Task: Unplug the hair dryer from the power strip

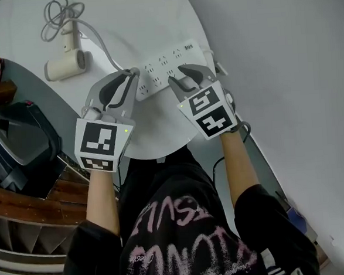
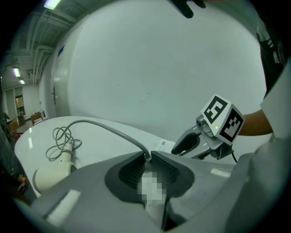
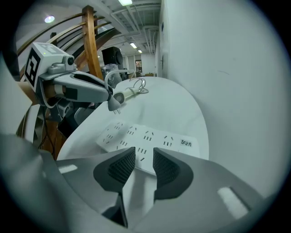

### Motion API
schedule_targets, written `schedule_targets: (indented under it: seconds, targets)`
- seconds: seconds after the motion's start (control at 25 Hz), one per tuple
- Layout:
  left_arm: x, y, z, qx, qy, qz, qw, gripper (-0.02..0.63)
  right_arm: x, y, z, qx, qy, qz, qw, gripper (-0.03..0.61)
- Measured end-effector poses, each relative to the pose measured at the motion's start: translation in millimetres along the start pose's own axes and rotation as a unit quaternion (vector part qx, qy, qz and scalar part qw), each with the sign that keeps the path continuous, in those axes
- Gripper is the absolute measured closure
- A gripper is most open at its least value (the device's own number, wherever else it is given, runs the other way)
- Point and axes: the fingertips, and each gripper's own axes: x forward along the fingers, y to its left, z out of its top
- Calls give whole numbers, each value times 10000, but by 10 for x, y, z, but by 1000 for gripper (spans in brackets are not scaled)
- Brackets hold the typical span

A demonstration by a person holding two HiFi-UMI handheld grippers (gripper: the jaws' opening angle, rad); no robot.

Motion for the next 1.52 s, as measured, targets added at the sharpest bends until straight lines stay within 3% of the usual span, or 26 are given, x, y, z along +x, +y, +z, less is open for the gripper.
schedule_targets:
  seconds: [0.32, 0.6, 1.52]
  targets:
    - [-130, 25, 23, -245, -236, 247, 9991, 558, -217, 54, 193, 353, -930, -168, 9949, 479]
    - [-232, -9, 59, -280, -361, 453, 9979, 557, -526, 4, 460, 554, -1823, -550, 9801, 543]
    - [-475, -42, 364, -273, -896, 913, 9914, 554, -1067, 26, 822, 428, -2800, -843, 9553, 566]
